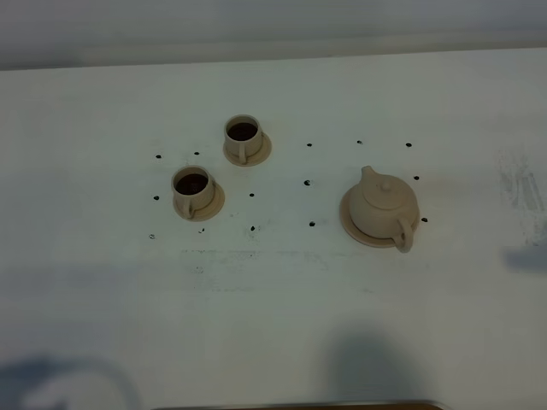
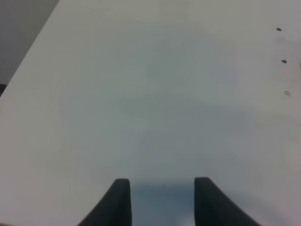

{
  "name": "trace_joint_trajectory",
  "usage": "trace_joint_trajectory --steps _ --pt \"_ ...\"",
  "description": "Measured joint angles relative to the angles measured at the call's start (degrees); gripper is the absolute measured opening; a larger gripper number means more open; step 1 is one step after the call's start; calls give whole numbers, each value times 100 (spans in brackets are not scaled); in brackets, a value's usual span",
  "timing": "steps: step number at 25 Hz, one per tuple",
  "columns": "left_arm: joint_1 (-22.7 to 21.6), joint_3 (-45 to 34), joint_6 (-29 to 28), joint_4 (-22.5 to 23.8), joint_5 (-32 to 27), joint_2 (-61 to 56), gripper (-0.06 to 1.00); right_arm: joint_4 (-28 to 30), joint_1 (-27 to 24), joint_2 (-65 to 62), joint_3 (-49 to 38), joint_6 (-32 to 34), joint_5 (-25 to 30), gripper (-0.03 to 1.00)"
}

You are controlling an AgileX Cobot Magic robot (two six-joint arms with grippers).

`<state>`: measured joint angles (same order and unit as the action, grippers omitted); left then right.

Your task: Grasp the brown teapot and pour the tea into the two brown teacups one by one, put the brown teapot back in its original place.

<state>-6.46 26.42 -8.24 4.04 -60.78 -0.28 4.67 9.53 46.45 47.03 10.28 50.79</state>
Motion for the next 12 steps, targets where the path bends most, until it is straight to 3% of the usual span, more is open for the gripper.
trace_joint_trajectory --steps 6,12 --pt "0 0 0 0 0 0 31 143 -207 -1492 0 -61 1102 1" --pt "0 0 0 0 0 0 31 -4 -207 -2659 -610 47 1288 1"
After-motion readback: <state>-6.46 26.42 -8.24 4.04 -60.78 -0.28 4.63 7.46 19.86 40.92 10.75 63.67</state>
